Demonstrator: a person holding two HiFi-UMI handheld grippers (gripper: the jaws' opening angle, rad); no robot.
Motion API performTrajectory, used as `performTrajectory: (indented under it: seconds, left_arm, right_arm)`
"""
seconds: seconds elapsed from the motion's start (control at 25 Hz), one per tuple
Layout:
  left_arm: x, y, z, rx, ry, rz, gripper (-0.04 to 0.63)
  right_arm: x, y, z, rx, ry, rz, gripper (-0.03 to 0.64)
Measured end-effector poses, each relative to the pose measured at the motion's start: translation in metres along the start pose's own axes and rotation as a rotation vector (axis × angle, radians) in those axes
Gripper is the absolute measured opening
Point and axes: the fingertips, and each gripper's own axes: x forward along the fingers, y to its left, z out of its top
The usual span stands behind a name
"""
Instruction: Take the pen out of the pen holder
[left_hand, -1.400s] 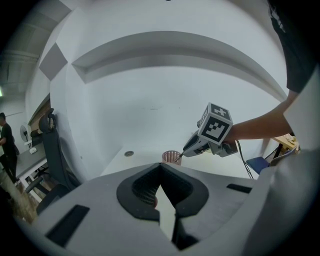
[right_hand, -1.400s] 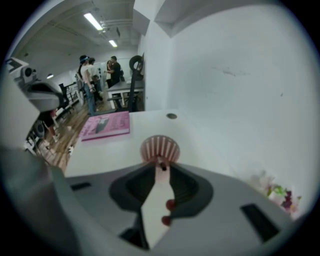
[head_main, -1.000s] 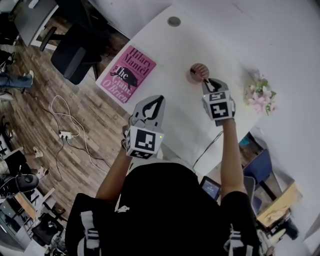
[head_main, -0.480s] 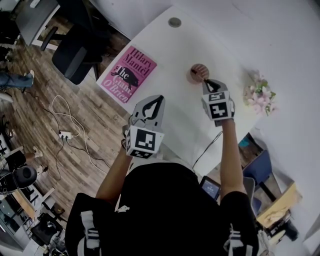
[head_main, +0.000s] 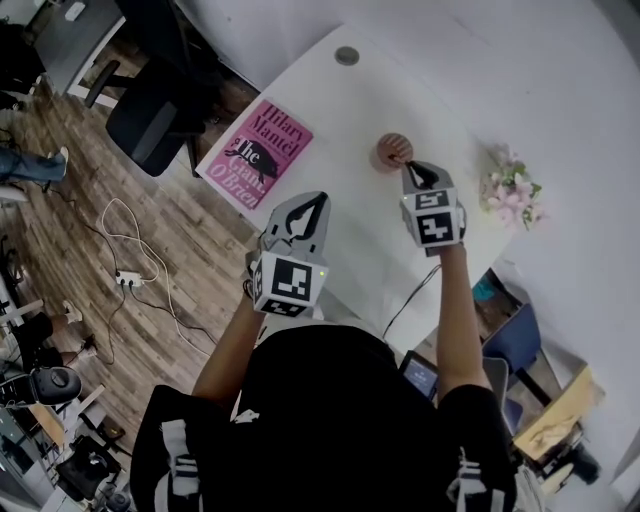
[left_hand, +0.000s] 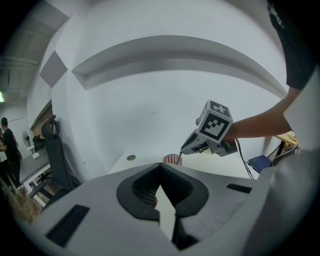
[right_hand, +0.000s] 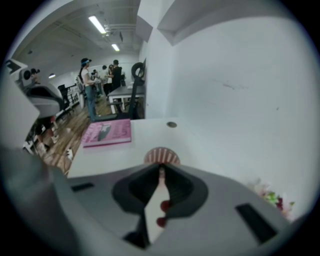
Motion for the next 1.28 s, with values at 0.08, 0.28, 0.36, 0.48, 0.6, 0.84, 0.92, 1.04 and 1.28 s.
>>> performTrajectory:
  seconds: [0.08, 0.28, 0.36, 0.48, 0.6, 0.84, 0.92, 1.04, 1.28]
  left_arm:
    - [-0.004, 0.001, 0.003, 0.004, -0.009, 0.003, 0.020]
    - [-0.013, 0.004, 0.013, 0.019, -0.040, 0.012, 0.020]
    - [-0.017, 0.005, 0.018, 0.033, -0.052, 0.014, 0.020]
    - [-0.024, 0.007, 0.028, 0.062, -0.072, 0.026, 0.020]
    - [-0.030, 0.008, 0.038, 0.083, -0.096, 0.032, 0.020]
    - [-0.047, 0.006, 0.057, 0.109, -0.147, 0.036, 0.020]
    - [-0.052, 0.005, 0.062, 0.094, -0.163, 0.029, 0.021]
    - [-0.063, 0.004, 0.076, 0.083, -0.195, 0.023, 0.020]
    - [-0.084, 0.003, 0.094, 0.122, -0.243, 0.042, 0.020]
  right_arm:
    - [-0.007, 0.002, 0.006, 0.004, -0.019, -0.005, 0.058]
    - [-0.029, 0.007, 0.022, 0.011, -0.069, -0.023, 0.057]
    - [-0.039, 0.008, 0.029, 0.021, -0.096, -0.034, 0.056]
    - [-0.056, 0.011, 0.038, 0.034, -0.139, -0.051, 0.055]
    - [-0.074, 0.013, 0.048, 0.040, -0.183, -0.069, 0.055]
    - [-0.119, 0.018, 0.069, 0.052, -0.280, -0.115, 0.055]
    - [-0.135, 0.019, 0.075, 0.055, -0.317, -0.132, 0.055]
    - [-0.159, 0.023, 0.085, 0.061, -0.375, -0.153, 0.055]
    - [-0.206, 0.035, 0.101, 0.035, -0.465, -0.187, 0.055]
